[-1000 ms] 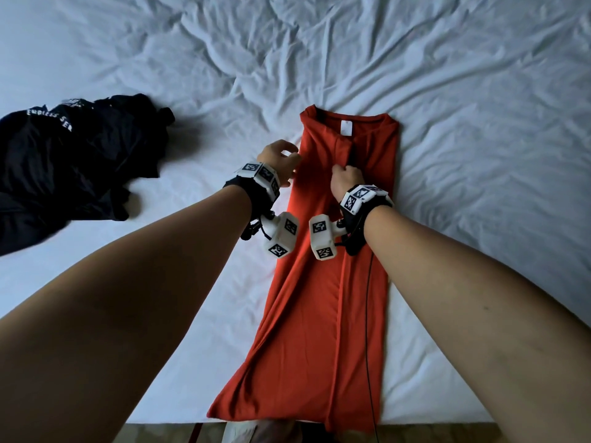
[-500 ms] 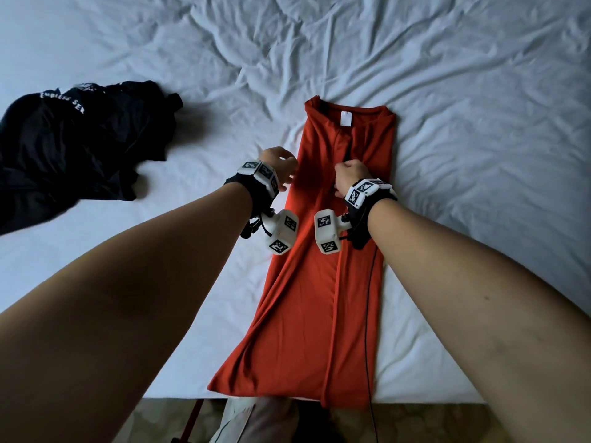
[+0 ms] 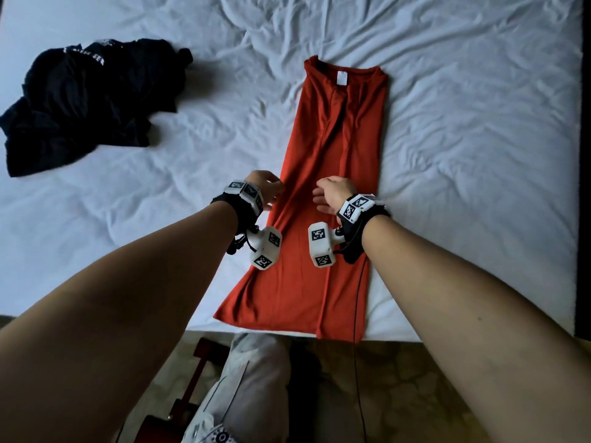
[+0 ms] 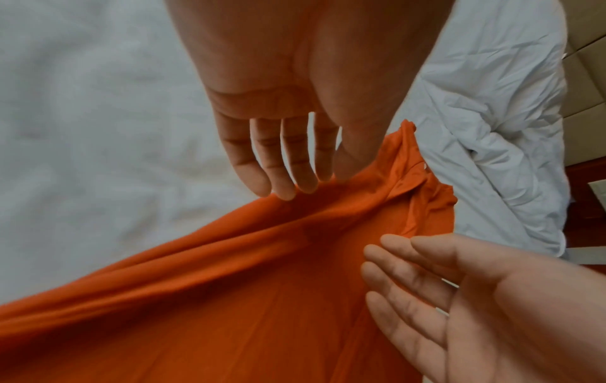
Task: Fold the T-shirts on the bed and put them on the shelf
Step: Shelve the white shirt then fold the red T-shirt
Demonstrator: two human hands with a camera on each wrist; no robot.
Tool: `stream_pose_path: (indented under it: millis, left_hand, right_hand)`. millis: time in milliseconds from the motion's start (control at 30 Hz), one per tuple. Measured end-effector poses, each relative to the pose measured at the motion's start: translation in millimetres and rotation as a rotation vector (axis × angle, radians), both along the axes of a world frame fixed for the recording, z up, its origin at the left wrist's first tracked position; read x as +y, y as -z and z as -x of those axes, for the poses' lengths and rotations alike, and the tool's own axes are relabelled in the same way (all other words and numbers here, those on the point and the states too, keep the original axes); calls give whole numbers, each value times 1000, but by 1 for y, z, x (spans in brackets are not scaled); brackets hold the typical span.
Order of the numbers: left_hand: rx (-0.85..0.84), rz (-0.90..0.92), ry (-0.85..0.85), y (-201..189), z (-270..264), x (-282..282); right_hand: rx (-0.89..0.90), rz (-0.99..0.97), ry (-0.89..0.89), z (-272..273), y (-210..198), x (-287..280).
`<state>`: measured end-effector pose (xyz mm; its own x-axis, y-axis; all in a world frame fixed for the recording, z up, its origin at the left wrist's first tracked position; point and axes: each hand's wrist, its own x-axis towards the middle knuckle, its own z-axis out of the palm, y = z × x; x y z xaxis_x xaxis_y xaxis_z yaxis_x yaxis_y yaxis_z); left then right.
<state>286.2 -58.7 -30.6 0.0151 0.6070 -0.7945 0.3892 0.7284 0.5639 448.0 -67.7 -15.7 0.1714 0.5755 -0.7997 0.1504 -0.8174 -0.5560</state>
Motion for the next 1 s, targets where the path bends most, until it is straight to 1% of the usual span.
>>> stream_pose_path:
  millis: [100,233,300,467,533,667,833,1000]
  left_hand:
    - [35,17,36,6,7,-35]
    - [174,27,92,19,20,-81]
    - [246,39,136,25,28,-101]
    - [325,80,237,39,44,-146]
    - [377,82,292,36,48,-159]
    - [493,54,463,25,56,-177]
    - [535,7,498,10,48,-191]
    - [433,-91,495,0,19,-194]
  right_hand:
    - [18,16,-15,3,5,-34]
    - [11,29,-55,3,15,-76]
    - [3,30,-80,2,21,-92]
    - [-2,25,-109,-1,27,-122]
    - [-4,20,-122,-2,28,-131]
    - [-13,12,-152,-5,31,-149]
    - [-6,8,-164,-4,29,-167]
    - [49,11,-174,0,25,-181]
